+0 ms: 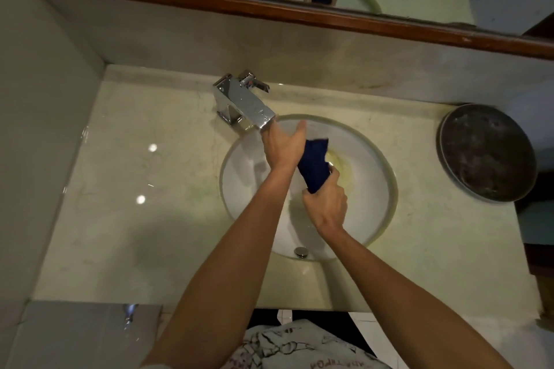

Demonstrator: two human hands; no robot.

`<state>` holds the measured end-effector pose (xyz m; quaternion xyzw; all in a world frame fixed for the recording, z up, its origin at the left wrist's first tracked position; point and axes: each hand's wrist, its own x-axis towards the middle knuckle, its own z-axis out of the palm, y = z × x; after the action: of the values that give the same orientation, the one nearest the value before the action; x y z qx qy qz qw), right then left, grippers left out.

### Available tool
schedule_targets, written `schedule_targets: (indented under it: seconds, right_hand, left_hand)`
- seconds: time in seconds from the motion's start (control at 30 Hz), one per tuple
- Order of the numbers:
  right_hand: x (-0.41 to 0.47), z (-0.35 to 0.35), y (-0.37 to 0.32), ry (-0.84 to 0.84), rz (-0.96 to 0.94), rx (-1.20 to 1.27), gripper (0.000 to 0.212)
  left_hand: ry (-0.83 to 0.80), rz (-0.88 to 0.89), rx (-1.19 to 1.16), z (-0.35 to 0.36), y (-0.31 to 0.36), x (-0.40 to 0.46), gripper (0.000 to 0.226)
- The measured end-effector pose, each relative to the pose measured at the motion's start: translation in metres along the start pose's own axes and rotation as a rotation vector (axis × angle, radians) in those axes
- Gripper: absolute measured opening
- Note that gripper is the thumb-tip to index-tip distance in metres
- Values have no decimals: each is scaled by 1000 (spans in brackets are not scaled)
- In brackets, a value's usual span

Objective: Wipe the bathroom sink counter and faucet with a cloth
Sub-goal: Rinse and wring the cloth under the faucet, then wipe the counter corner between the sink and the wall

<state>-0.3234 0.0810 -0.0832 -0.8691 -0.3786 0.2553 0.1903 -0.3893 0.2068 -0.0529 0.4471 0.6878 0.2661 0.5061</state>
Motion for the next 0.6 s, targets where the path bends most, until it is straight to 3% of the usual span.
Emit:
schedule_targets:
  seconds: [0.17, 0.3, 0.37, 0.43, 0.5, 0.6]
  right_hand:
    - [5, -31, 9, 26, -91, -95, 91]
    - [3, -50, 14, -13, -249, -138, 93]
    - [3, -65, 13, -132, -184, 181, 75]
    - [7, -81, 10, -398, -23, 601, 40]
    - [13, -95, 13, -639, 48, 696, 24]
    - [21, -112, 22, -752, 66, 714, 22]
  left_hand:
    - [-248, -272, -186, 14, -18, -31, 38]
    - [-341, -428, -583, 29, -21, -57, 53]
    - [-427, -428, -733, 29, -18, -63, 53]
    - [-500, -413, -849, 23, -16, -68, 44]
    - [-548, -394, -889, 20, -14, -73, 40]
    - [-580, -347, -894, 21, -13, -79, 50]
